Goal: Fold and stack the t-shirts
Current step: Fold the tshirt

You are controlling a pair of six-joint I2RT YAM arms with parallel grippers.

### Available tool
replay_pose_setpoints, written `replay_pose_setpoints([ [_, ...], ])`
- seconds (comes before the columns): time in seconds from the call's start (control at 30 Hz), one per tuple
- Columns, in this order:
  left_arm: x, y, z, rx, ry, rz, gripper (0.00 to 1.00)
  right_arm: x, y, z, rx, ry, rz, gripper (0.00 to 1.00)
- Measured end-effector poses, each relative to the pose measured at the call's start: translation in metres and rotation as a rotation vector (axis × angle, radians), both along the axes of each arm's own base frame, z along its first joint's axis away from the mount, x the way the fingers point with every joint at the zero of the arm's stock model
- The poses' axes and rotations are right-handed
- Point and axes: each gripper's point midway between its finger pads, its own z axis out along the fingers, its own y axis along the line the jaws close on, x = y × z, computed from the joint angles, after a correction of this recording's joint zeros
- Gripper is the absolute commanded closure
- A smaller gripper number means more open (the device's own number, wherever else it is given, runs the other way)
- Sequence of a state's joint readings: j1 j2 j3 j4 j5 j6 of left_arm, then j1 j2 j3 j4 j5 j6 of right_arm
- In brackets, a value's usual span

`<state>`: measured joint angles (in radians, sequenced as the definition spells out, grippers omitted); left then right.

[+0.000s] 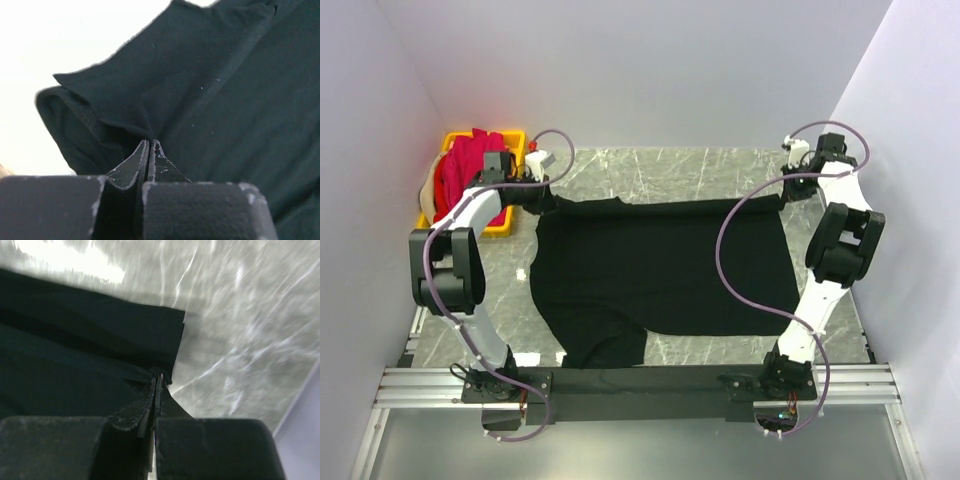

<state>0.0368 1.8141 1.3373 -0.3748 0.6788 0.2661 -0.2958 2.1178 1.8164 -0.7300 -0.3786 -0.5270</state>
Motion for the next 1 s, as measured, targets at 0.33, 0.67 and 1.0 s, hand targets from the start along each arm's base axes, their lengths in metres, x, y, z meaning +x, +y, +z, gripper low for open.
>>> replay_pose_setpoints([
  [0.33, -0.039, 0.001, -0.049, 0.086, 0.123, -0.039, 1.00, -0.042, 0.005, -0.041, -0.007, 0.136, 0.038, 1.00],
  [0.67, -0.049, -0.004, -0.092, 0.190, 0.216, -0.060, 1.00, -0.047, 0.003, -0.062, -0.032, 0.196, 0.044, 1.00],
  [1.0, -0.051, -0.001, -0.082, 0.181, 0.214, -0.059, 1.00, -0.046, 0.003, -0.043, -0.037, 0.177, 0.056, 1.00],
])
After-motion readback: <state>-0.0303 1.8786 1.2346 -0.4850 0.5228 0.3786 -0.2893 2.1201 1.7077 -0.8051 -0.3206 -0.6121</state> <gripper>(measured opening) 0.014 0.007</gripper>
